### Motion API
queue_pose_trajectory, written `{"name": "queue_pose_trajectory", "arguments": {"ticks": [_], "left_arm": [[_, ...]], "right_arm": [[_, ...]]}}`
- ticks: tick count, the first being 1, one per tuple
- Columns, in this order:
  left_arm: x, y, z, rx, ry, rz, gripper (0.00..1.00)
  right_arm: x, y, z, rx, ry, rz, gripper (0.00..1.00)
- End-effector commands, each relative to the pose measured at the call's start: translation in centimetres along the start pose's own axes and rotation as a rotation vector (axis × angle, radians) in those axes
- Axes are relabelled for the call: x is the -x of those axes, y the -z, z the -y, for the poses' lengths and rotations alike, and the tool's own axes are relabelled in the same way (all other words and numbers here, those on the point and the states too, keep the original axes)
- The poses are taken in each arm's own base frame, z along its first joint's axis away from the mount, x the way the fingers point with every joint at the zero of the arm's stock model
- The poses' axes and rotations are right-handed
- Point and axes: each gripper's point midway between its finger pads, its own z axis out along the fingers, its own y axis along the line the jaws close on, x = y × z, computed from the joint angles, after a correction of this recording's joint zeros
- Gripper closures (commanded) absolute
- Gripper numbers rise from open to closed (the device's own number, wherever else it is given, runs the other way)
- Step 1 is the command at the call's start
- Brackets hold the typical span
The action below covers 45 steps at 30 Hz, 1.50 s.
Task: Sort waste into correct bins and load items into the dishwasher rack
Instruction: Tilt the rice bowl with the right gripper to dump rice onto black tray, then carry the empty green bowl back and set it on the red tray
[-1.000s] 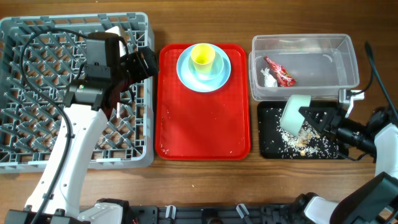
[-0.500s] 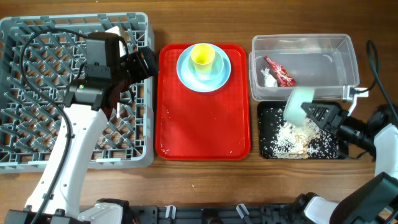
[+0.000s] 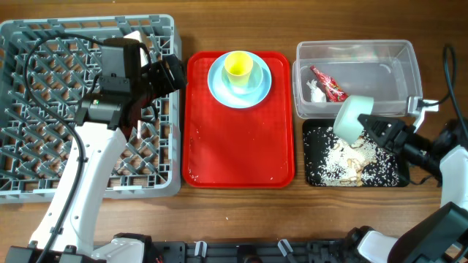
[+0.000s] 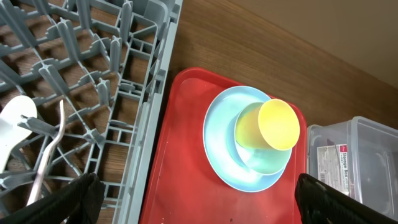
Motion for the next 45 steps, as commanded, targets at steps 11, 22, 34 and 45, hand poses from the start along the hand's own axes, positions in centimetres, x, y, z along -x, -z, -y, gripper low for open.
{"name": "queue_pose_trajectory", "arguments": {"ticks": [11, 22, 34, 45], "left_arm": [[0.0, 0.3, 0.3, -0.018, 0.008, 0.003, 0.00], [0.0, 0.3, 0.3, -0.018, 0.008, 0.003, 0.00], [0.0, 0.3, 0.3, -0.018, 0.008, 0.003, 0.00], [0.0, 0.3, 0.3, -0.018, 0.008, 0.003, 0.00]], "right_arm": [[-0.3, -0.2, -1.3, 0.040, -0.099, 0.002, 0.96], [-2.9, 0.6, 3.8, -0.269, -0.134, -0.132, 0.96], [0.5, 2.1, 0.5, -0.464, -0.031, -0.070, 0.96], [-3.7, -6.1, -7.7, -0.631, 0.543, -0.332, 0.96]]}}
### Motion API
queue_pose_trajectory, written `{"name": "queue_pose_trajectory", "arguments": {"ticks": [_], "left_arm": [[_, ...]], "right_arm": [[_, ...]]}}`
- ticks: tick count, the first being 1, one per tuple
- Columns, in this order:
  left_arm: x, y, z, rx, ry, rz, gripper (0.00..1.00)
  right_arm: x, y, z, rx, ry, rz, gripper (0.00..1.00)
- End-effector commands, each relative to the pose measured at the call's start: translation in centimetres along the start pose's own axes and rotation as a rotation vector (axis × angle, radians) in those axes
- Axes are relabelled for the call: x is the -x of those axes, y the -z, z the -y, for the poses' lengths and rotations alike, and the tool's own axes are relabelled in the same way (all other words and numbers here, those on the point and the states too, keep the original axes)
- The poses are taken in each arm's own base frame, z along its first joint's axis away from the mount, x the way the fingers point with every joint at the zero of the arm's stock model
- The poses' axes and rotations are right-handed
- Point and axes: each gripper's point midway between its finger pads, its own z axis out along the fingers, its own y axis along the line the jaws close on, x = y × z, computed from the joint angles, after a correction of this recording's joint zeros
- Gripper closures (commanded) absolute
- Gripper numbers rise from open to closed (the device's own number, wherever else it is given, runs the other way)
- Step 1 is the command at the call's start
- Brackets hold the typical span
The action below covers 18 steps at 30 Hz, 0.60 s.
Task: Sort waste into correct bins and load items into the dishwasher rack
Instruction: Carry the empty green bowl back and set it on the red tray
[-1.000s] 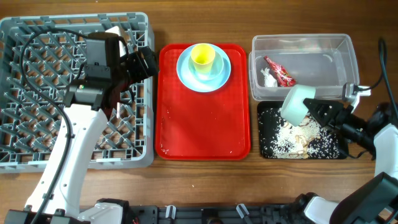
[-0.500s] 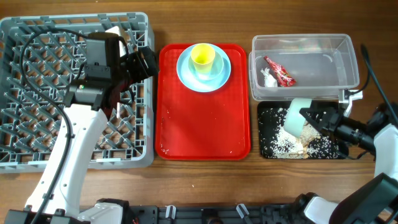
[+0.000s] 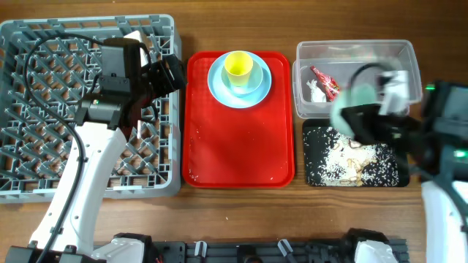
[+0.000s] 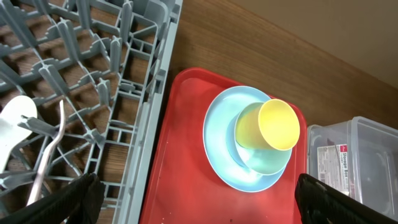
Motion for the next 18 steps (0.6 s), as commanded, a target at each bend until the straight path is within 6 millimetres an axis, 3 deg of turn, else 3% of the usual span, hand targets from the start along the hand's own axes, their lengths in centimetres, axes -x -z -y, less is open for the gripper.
{"name": "queue_pose_trajectory", "arguments": {"ticks": [1, 6, 9, 15, 18], "left_arm": [[0.0, 0.3, 0.3, -0.018, 0.008, 0.003, 0.00], [0.0, 0.3, 0.3, -0.018, 0.009, 0.003, 0.00], [0.0, 0.3, 0.3, -0.018, 0.008, 0.003, 0.00], [0.0, 0.3, 0.3, -0.018, 0.008, 0.003, 0.00], [0.0, 0.3, 0.3, -0.018, 0.008, 0.003, 0.00]], "right_arm": [[-1.5, -2.8, -3.9, -0.037, 0.196, -0.095, 0.96], [-5.6, -9.2, -9.0, -0.018, 0.384, -0.276, 0.96], [-8.5, -13.1, -10.3, -0.001, 0.444, -0.398, 0.95], [-14.5, -19.0, -8.8, -0.044, 0.460, -0.640, 0.96], [-15.6, -20.4, -7.9, -0.061, 0.452, -0.686, 0.96]]}}
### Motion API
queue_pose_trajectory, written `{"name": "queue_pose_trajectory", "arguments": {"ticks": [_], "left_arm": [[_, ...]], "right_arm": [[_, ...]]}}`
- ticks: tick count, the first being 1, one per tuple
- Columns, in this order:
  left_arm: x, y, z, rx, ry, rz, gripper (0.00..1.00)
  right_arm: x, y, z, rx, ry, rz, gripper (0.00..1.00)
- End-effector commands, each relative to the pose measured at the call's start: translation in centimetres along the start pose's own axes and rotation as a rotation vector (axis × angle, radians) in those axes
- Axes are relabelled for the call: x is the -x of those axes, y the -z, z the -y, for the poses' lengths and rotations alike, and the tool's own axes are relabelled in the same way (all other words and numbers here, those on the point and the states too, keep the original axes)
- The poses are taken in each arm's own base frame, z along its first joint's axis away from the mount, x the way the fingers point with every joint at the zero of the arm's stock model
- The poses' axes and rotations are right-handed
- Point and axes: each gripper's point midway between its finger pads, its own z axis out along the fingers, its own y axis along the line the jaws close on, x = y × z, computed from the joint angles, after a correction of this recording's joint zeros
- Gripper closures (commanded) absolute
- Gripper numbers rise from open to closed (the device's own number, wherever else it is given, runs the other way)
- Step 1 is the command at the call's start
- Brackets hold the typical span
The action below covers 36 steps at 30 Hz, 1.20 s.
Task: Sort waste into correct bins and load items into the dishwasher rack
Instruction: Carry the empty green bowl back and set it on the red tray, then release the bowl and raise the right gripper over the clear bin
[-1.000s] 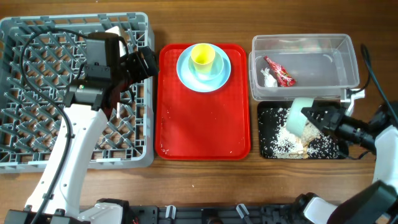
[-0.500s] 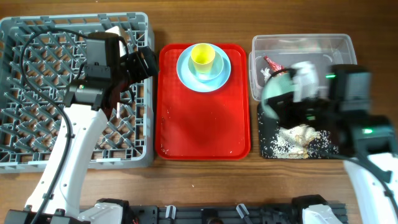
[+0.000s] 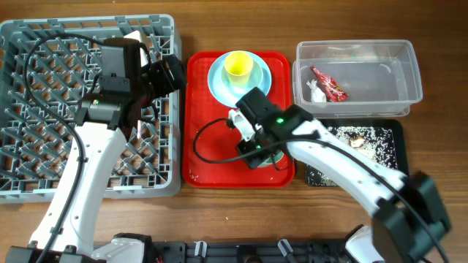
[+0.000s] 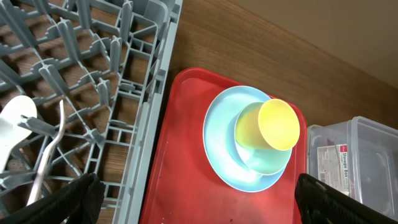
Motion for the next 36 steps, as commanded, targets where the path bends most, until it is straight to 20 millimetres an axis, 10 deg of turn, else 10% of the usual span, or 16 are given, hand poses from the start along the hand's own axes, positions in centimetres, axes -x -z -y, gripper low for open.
{"name": "queue_pose_trajectory", "arguments": {"ticks": [1, 11, 15, 19, 27, 36], "left_arm": [[0.1, 0.3, 0.3, -0.018, 0.008, 0.004, 0.00], [0.1, 0.3, 0.3, -0.018, 0.008, 0.004, 0.00], [0.1, 0.3, 0.3, -0.018, 0.008, 0.004, 0.00], [0.1, 0.3, 0.3, -0.018, 0.008, 0.004, 0.00], [0.1, 0.3, 0.3, -0.018, 0.008, 0.004, 0.00], [0.1, 0.3, 0.3, -0.018, 0.008, 0.004, 0.00]], "right_arm": [[0.4, -1.5, 0.5, -0.020, -0.011, -0.022, 0.96], [0.6, -2.2, 1.6, -0.072, 0.000, -0.016, 0.94], [0.5, -2.2, 1.5, -0.067, -0.004, -0.017, 0.56], [1.1, -1.7, 0.8, -0.030, 0.007, 0.005, 0.50], [10.7, 10.4, 2.0, -0.190, 0.064, 0.335, 0.52], [16.1, 8.9, 4.0, -0.303, 0.181, 0.459, 0.62]]}}
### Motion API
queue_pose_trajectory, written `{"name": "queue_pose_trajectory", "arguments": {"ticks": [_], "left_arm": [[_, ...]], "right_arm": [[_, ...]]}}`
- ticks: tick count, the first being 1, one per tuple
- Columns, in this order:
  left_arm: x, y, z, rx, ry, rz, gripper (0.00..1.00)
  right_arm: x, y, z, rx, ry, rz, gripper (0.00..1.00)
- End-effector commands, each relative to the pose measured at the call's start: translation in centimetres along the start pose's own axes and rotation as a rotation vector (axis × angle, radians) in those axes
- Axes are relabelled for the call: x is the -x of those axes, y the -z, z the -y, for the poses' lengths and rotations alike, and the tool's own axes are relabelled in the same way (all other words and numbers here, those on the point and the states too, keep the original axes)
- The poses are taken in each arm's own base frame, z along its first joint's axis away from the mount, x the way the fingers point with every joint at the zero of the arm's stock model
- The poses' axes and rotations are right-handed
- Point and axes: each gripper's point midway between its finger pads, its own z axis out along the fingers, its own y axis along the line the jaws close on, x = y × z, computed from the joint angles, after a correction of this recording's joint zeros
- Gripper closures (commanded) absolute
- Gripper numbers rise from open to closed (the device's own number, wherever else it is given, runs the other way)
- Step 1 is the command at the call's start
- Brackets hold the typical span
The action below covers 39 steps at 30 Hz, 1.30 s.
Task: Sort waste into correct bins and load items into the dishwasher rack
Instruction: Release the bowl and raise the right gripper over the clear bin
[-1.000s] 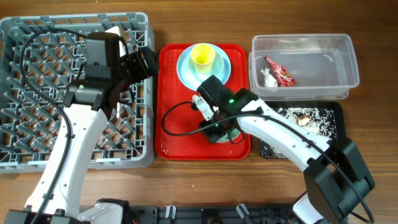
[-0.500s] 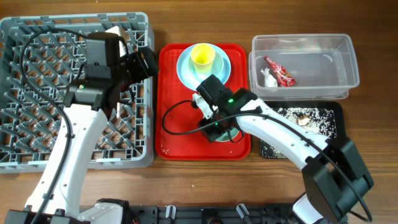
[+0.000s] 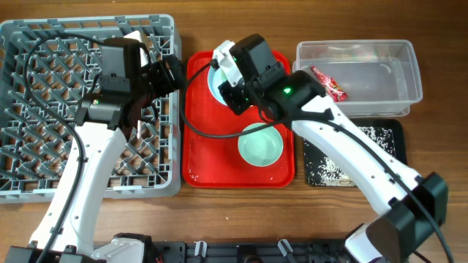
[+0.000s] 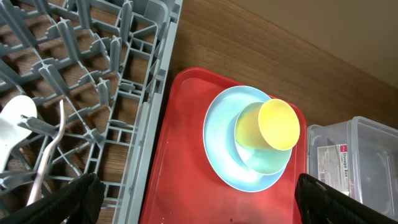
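A mint green bowl [image 3: 261,146] sits upright and empty on the front of the red tray [image 3: 212,146], free of both grippers. At the back of the tray, the left wrist view shows a yellow cup [image 4: 278,124] nested in a mint cup on a light blue plate [image 4: 227,158]. Overhead, my right arm hides this stack, and my right gripper [image 3: 235,86] is above it; whether it is open I cannot tell. My left gripper [image 4: 199,205] hangs open at the right edge of the grey dishwasher rack [image 3: 44,44], holding nothing.
A white spoon [image 4: 15,118] and a metal utensil [image 4: 46,162] lie in the rack. The clear bin [image 3: 395,51] at the back right holds a red wrapper [image 3: 329,82]. A black tray [image 3: 380,135] scattered with rice lies in front of it, partly under my right arm.
My right arm has moved from the front of the red tray to its back, over the plate and cup. The mint bowl now stands uncovered on the tray. The left arm is unchanged.
My right gripper first held the mint bowl tipped over the black tray of rice. It was then blurred with the bowl near the clear bin, then low over the front of the red tray. The bowl now rests there alone, and the left arm has stayed still.
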Motion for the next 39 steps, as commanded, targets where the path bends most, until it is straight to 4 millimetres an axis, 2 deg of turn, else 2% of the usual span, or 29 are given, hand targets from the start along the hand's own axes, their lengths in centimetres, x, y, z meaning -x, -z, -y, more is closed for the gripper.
{"name": "queue_pose_trajectory", "arguments": {"ticks": [1, 3, 5, 7, 9, 12, 16, 19, 22, 23, 24, 25, 27, 29, 39], "left_arm": [[0.1, 0.3, 0.3, -0.018, 0.008, 0.004, 0.00], [0.1, 0.3, 0.3, -0.018, 0.008, 0.004, 0.00], [0.1, 0.3, 0.3, -0.018, 0.009, 0.004, 0.00], [0.1, 0.3, 0.3, -0.018, 0.008, 0.004, 0.00], [0.1, 0.3, 0.3, -0.018, 0.008, 0.004, 0.00], [0.1, 0.3, 0.3, -0.018, 0.008, 0.004, 0.00], [0.1, 0.3, 0.3, -0.018, 0.008, 0.004, 0.00], [0.1, 0.3, 0.3, -0.018, 0.008, 0.004, 0.00], [0.1, 0.3, 0.3, -0.018, 0.009, 0.004, 0.00], [0.1, 0.3, 0.3, -0.018, 0.008, 0.004, 0.00], [0.1, 0.3, 0.3, -0.018, 0.008, 0.004, 0.00], [0.1, 0.3, 0.3, -0.018, 0.008, 0.004, 0.00], [0.1, 0.3, 0.3, -0.018, 0.008, 0.004, 0.00], [0.1, 0.3, 0.3, -0.018, 0.008, 0.004, 0.00], [0.1, 0.3, 0.3, -0.018, 0.008, 0.004, 0.00]], "right_arm": [[-0.7, -3.2, 1.6, -0.077, 0.021, -0.038, 0.67], [-0.9, -4.5, 2.3, -0.085, -0.044, -0.040, 0.73], [-1.1, -4.9, 3.8, -0.105, -0.130, -0.035, 0.71], [-1.1, -4.7, 5.4, -0.118, -0.191, -0.024, 0.65], [-1.5, -4.6, 6.7, -0.068, -0.237, -0.022, 0.52], [-2.8, -4.3, 7.5, 0.016, -0.267, -0.058, 0.45], [-4.8, -3.7, 10.3, -0.024, -0.331, -0.103, 0.41], [-5.4, -3.3, 13.0, -0.064, -0.386, -0.094, 0.39], [-6.4, -2.4, 17.1, -0.152, -0.491, -0.074, 0.37], [-7.1, -2.0, 18.6, -0.186, -0.512, -0.077, 0.34], [-7.8, -1.6, 19.9, -0.210, -0.538, -0.081, 0.21], [-8.3, -1.3, 20.7, -0.222, -0.554, -0.084, 0.00], [-8.9, -0.8, 22.0, -0.242, -0.571, -0.082, 0.00], [-9.3, -0.5, 22.7, -0.252, -0.585, -0.081, 0.00], [-9.3, -0.5, 22.7, -0.253, -0.585, -0.081, 0.00]]}}
